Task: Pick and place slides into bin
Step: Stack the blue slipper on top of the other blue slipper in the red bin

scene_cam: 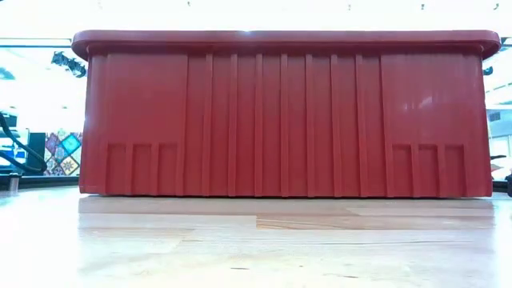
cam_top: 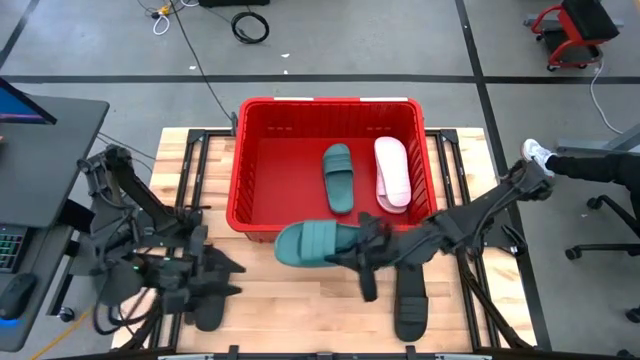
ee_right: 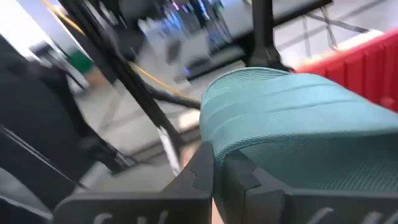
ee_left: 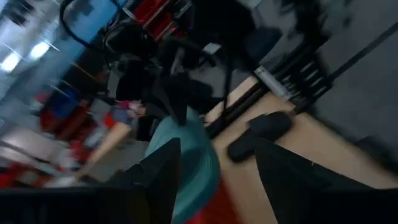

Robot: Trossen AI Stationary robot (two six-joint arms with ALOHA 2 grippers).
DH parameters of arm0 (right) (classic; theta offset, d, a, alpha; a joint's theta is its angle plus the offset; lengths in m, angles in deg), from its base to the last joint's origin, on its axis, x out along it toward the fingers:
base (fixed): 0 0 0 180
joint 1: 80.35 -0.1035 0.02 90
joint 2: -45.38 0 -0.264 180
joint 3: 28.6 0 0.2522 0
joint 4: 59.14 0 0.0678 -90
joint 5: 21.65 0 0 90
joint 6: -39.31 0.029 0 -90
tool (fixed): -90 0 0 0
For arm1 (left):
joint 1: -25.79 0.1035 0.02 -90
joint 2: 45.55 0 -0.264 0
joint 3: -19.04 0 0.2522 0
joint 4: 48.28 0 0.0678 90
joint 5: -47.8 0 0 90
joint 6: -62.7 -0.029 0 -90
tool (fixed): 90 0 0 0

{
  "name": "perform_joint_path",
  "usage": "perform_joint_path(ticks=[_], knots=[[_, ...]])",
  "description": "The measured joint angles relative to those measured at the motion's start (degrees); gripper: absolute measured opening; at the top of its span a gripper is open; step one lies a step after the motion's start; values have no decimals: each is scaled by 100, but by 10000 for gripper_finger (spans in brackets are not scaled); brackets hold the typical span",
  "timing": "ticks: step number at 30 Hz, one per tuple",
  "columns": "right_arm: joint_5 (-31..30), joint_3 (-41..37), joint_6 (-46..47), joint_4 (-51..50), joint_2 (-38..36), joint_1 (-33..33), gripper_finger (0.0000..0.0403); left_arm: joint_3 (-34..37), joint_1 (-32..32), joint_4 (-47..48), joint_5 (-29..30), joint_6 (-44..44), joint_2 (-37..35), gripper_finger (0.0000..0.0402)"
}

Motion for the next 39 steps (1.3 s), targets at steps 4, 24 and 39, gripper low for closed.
perform_joint_path(ticks=[4,24,39], knots=[[257,-285,30,382,-373,4,11,0,579,-85,-56,-787,252,217],[903,-308,-127,434,-456,123,11,2,1792,-592,-803,-2675,971,205],[754,-295,-282,472,-483,164,105,4,1700,-807,-624,-1770,1036,46]])
